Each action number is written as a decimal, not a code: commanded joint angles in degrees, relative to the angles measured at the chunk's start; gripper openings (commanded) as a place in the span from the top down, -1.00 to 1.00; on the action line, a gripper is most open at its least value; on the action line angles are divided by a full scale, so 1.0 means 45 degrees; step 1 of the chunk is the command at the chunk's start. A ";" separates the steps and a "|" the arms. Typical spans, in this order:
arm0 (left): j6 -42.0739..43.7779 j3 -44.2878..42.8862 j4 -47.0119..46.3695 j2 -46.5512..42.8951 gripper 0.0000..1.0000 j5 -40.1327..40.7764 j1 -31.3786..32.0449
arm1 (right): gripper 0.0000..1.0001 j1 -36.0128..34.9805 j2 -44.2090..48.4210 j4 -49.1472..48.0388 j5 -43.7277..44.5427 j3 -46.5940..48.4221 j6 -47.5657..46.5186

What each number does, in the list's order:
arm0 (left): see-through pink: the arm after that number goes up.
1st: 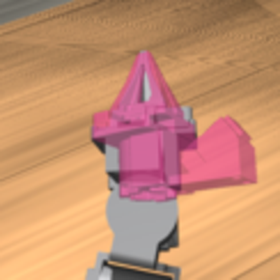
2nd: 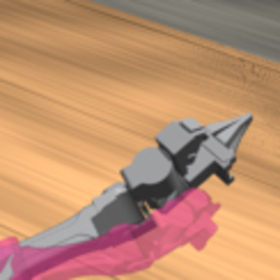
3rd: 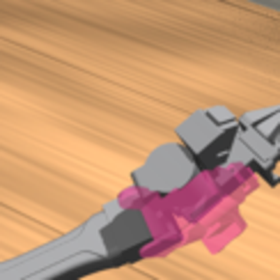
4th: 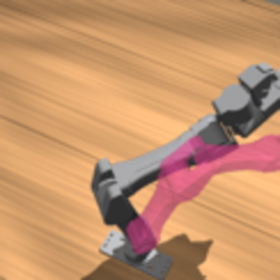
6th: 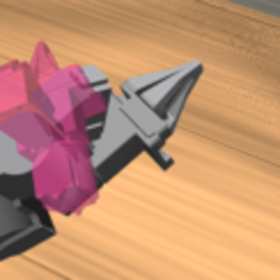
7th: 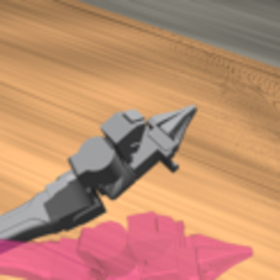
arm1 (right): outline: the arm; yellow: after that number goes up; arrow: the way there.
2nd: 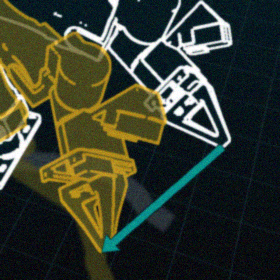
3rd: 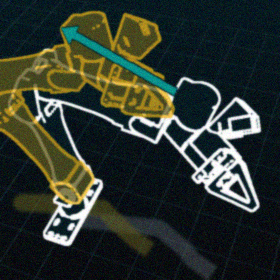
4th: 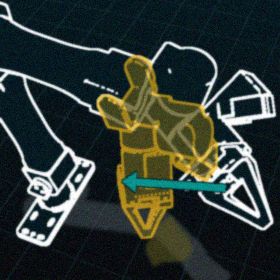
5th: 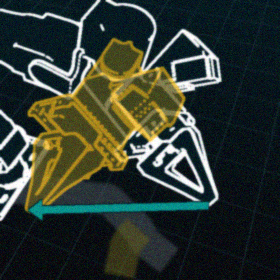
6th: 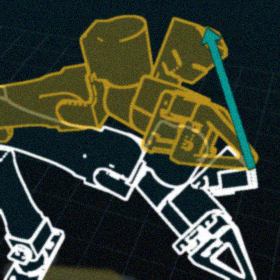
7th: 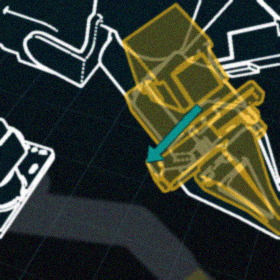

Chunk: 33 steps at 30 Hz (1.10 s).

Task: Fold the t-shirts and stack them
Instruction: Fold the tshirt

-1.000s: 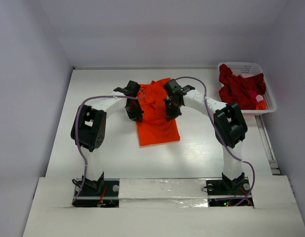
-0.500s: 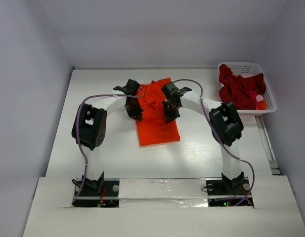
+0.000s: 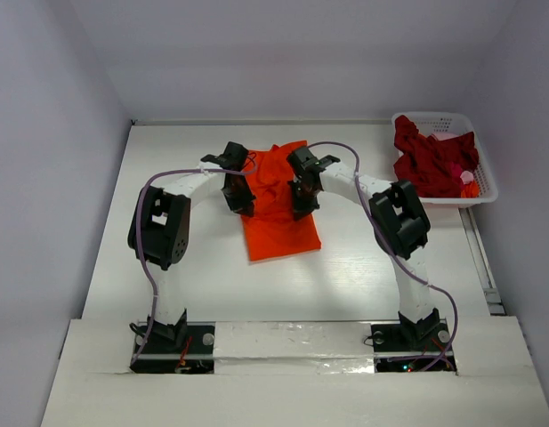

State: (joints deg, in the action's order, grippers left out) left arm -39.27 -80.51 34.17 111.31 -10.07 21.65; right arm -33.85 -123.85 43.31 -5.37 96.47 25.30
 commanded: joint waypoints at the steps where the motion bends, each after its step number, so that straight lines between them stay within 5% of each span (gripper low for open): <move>1: 0.0151 -0.0214 0.0023 -0.0106 1.00 -0.0029 -0.0084 | 1.00 -0.0076 -0.0270 -0.0211 0.0255 0.0671 -0.0134; 18: 0.0015 -0.0098 0.0335 -0.1216 1.00 -0.0146 -0.0202 | 1.00 -0.0076 -0.0133 -0.0191 0.0567 0.0594 -0.0173; 33: -0.0454 0.1386 0.0512 -0.2743 1.00 -0.0381 0.1478 | 1.00 -0.0076 -0.0563 0.0415 0.0900 0.1923 -0.0134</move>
State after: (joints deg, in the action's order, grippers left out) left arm -40.95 -75.42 35.18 100.73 -11.42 27.53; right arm -33.85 -125.84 44.58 -2.28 102.52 25.26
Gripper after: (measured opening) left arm 0.003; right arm 0.009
